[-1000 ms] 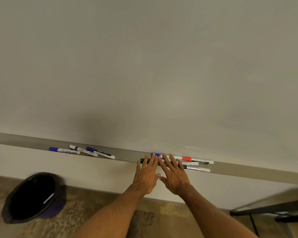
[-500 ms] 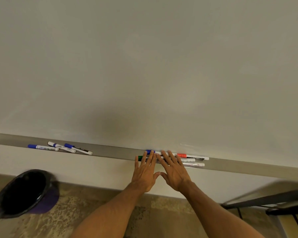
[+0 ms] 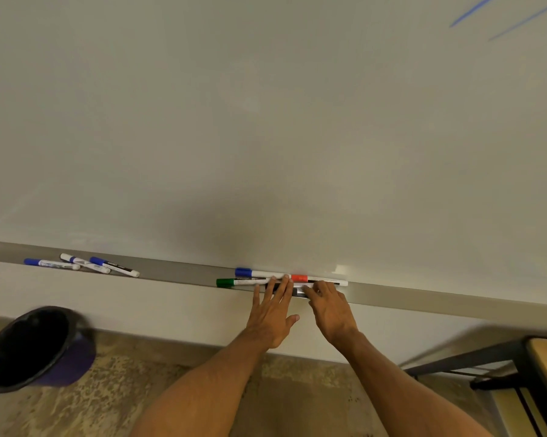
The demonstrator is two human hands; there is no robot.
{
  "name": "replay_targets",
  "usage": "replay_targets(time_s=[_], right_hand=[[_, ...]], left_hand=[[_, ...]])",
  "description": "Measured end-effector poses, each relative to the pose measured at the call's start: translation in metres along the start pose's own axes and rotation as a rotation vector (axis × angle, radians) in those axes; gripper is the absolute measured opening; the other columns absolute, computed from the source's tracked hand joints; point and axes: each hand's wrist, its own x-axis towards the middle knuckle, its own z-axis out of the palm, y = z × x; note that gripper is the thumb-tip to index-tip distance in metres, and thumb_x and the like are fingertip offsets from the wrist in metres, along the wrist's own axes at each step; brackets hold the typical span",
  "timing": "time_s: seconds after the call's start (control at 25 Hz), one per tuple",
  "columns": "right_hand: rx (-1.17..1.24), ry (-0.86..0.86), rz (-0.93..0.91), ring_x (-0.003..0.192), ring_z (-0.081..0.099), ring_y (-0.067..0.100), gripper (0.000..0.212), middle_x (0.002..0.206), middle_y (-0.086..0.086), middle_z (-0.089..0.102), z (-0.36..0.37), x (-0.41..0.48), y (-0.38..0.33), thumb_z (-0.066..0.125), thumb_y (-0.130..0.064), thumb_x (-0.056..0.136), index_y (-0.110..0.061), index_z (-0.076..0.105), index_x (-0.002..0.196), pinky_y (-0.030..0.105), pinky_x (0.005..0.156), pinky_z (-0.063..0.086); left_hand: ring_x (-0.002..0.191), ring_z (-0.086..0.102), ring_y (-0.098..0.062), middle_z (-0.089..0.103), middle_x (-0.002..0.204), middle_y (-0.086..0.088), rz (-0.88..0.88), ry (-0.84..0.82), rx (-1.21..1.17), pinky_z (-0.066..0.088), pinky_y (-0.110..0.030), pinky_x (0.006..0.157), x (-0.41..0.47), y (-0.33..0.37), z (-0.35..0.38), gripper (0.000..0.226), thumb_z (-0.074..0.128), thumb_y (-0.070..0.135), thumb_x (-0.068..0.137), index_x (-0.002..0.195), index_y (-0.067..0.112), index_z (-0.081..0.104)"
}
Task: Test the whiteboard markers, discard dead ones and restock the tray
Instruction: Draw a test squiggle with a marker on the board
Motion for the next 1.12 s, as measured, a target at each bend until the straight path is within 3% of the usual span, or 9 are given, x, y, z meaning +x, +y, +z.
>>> replay_targets(time_s=[0.2, 0.32, 0.4, 0.56, 0.64, 0.72, 0.84, 1.0, 1.12], right_hand=[[-0.013, 0.022, 0.023, 0.086, 0.06, 0.023, 0.045, 0.098, 0.009, 0.063, -0.001, 0.001, 0.011, 0.084, -0.011, 0.066, -0.015, 0.063, 0.106, 0.033, 0.072, 0.054], [0.086, 0.038, 0.086, 0.1, 0.054, 0.024, 0.028, 0.115, 0.011, 0.057, -0.002, 0.006, 0.016, 0.062, -0.015, 0.089, -0.012, 0.055, 0.116, 0.032, 0.08, 0.052], [0.119, 0.055, 0.079, 0.104, 0.052, 0.023, 0.029, 0.12, 0.009, 0.056, -0.004, 0.008, 0.019, 0.055, -0.015, 0.093, -0.013, 0.05, 0.121, 0.03, 0.086, 0.049], [0.136, 0.116, -0.012, 0.099, 0.055, 0.025, 0.03, 0.114, 0.009, 0.059, -0.023, 0.008, 0.018, 0.058, -0.006, 0.088, -0.012, 0.056, 0.117, 0.03, 0.083, 0.048], [0.145, 0.172, -0.09, 0.09, 0.059, 0.028, 0.027, 0.102, 0.01, 0.063, -0.034, 0.008, 0.02, 0.066, 0.0, 0.08, -0.01, 0.064, 0.105, 0.032, 0.073, 0.05], [0.156, 0.221, -0.163, 0.081, 0.06, 0.026, 0.027, 0.091, 0.008, 0.064, -0.041, 0.008, 0.022, 0.072, 0.003, 0.073, -0.011, 0.066, 0.095, 0.03, 0.065, 0.049], [0.146, 0.271, -0.232, 0.077, 0.059, 0.021, 0.03, 0.088, 0.003, 0.063, -0.054, 0.008, 0.024, 0.08, -0.003, 0.067, -0.014, 0.065, 0.091, 0.028, 0.061, 0.051], [0.112, 0.296, -0.289, 0.08, 0.063, 0.021, 0.024, 0.091, 0.004, 0.068, -0.073, 0.012, 0.02, 0.074, -0.024, 0.079, -0.011, 0.066, 0.098, 0.032, 0.07, 0.053], [0.037, 0.219, -0.315, 0.086, 0.064, 0.025, 0.024, 0.1, 0.008, 0.067, -0.086, 0.016, 0.012, 0.066, -0.019, 0.086, -0.01, 0.061, 0.108, 0.035, 0.079, 0.051]], left_hand=[[0.143, -0.024, -0.023, -0.026, 0.156, 0.002, -0.019, 0.007, 0.012, -0.017, -0.051, 0.111, 0.001, 0.008, 0.001, 0.078, 0.028, 0.056, 0.097, 0.147, 0.021, -0.021], [0.144, -0.022, -0.022, -0.021, 0.157, 0.002, -0.023, 0.018, 0.018, -0.018, -0.05, 0.109, 0.002, 0.009, -0.001, 0.075, 0.029, 0.053, 0.098, 0.15, 0.021, -0.016], [0.144, -0.019, -0.022, -0.018, 0.158, 0.002, -0.019, 0.029, 0.024, -0.018, -0.05, 0.109, 0.002, 0.009, -0.002, 0.073, 0.029, 0.051, 0.099, 0.151, 0.021, -0.013], [0.147, -0.003, -0.02, 0.001, 0.161, 0.0, -0.026, 0.129, 0.038, -0.005, -0.049, 0.118, 0.002, 0.011, -0.009, 0.062, 0.036, 0.037, 0.102, 0.153, 0.022, 0.004], [0.147, 0.012, -0.02, 0.017, 0.159, -0.001, -0.032, 0.212, 0.021, 0.005, -0.046, 0.119, 0.003, 0.017, -0.019, 0.057, 0.041, 0.031, 0.101, 0.151, 0.021, 0.016], [0.139, 0.033, -0.02, 0.038, 0.15, -0.001, -0.031, 0.293, 0.014, 0.014, -0.042, 0.118, 0.006, 0.023, -0.033, 0.047, 0.048, 0.027, 0.099, 0.144, 0.021, 0.034], [0.111, 0.056, -0.016, 0.062, 0.121, 0.002, -0.013, 0.359, 0.048, 0.021, -0.035, 0.112, 0.006, 0.028, -0.053, 0.024, 0.052, 0.027, 0.097, 0.121, 0.025, 0.053], [0.096, 0.063, -0.016, 0.069, 0.105, 0.002, 0.115, 0.48, 0.037, 0.026, -0.035, 0.105, 0.003, 0.032, -0.069, 0.024, 0.057, 0.037, 0.093, 0.111, 0.022, 0.061], [0.088, 0.064, -0.015, 0.071, 0.099, 0.001, 0.149, 0.559, 0.012, 0.034, -0.032, 0.097, 0.0, 0.037, -0.079, 0.024, 0.061, 0.039, 0.09, 0.106, 0.02, 0.064]])
